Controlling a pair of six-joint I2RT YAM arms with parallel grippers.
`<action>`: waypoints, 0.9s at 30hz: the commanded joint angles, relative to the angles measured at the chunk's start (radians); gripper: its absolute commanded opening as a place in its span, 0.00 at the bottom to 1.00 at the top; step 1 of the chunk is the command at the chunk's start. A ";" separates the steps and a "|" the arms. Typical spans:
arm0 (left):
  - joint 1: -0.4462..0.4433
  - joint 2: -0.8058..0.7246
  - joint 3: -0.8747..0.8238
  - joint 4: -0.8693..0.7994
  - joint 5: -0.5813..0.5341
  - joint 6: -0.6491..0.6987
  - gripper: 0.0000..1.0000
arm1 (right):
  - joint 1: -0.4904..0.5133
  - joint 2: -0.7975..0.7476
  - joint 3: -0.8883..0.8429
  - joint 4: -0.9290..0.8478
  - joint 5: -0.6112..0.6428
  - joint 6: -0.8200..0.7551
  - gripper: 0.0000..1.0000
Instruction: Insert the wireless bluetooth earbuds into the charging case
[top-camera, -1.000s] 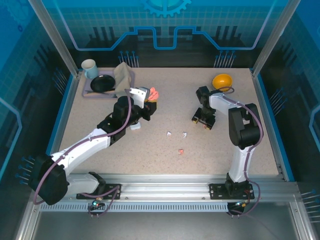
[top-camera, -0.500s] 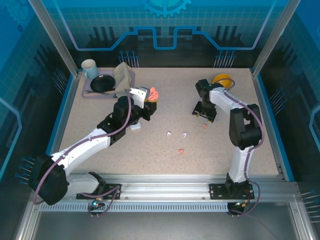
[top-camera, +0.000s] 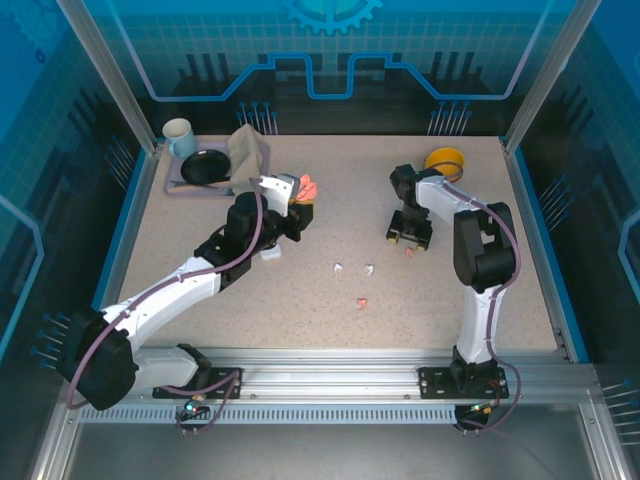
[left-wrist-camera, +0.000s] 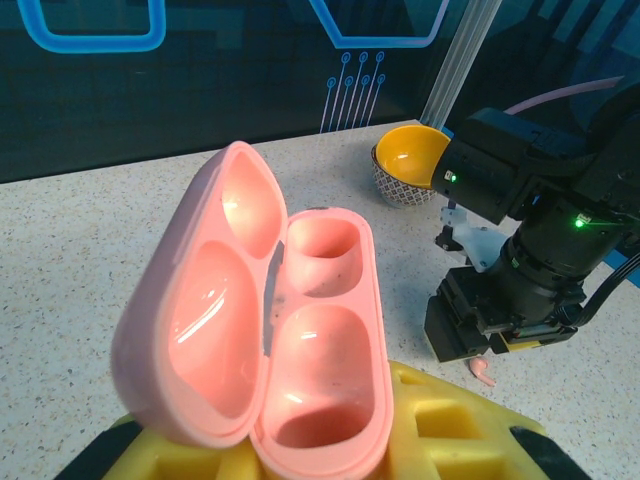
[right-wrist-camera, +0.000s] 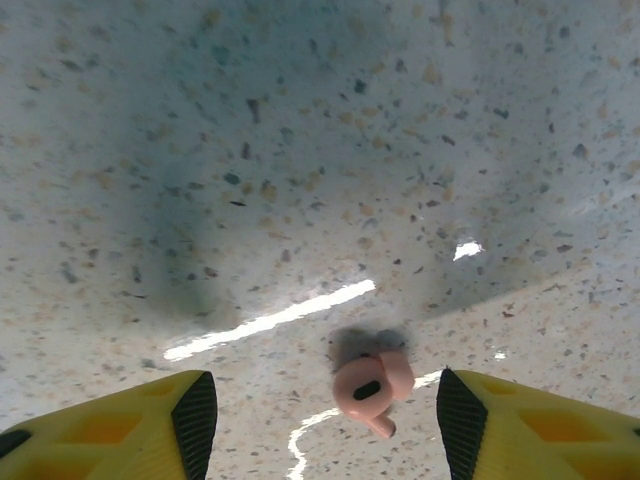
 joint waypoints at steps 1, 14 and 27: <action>-0.006 -0.017 0.016 0.009 0.016 0.016 0.00 | -0.018 -0.001 -0.031 -0.017 -0.007 -0.018 0.62; -0.006 -0.011 0.019 0.009 0.019 0.009 0.00 | -0.025 0.023 -0.059 0.022 -0.053 -0.035 0.58; -0.006 -0.012 0.033 -0.004 0.018 0.022 0.00 | -0.050 0.055 -0.046 0.014 -0.046 -0.066 0.51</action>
